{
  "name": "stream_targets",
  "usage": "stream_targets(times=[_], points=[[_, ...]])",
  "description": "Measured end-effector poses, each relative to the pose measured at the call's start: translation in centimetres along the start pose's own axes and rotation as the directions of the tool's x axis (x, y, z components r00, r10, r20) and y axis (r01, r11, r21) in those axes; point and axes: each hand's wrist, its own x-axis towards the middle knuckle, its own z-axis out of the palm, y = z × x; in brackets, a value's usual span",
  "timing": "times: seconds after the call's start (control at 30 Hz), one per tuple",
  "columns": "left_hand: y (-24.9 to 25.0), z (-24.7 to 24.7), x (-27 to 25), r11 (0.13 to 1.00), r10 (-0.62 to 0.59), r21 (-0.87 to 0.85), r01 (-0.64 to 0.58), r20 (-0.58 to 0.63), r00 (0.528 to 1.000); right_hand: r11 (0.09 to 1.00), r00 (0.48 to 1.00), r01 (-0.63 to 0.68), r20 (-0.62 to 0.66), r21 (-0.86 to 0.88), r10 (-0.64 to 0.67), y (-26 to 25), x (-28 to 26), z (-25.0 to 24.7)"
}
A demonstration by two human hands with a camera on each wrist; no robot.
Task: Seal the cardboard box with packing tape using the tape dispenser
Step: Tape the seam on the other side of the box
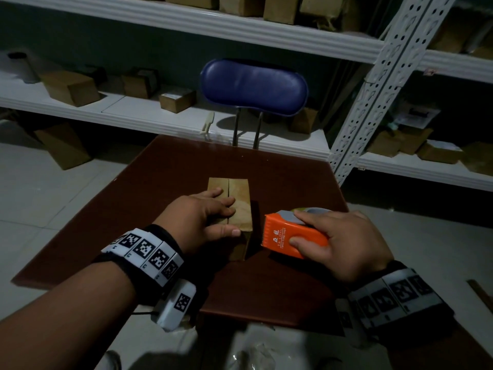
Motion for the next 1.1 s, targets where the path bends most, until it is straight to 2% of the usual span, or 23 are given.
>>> stream_targets(times=[0.37,0.7,1.1], points=[[0.2,0.2,0.1,1.000,-0.012,0.009,0.011,0.015,1.000,0.982,0.980,-0.183,0.088,0.049,0.178,-1.8,0.7,-0.9],[0.6,0.2,0.1,0.999,-0.024,0.028,0.023,0.024,0.999,0.915,0.914,-0.382,0.198,0.129,0.354,-2.5,1.3,-1.0],[0.8,0.3,0.0,0.999,-0.027,0.033,0.027,0.007,1.000,0.895,0.872,-0.446,0.243,0.034,0.425,-4.4,2.6,-1.8]])
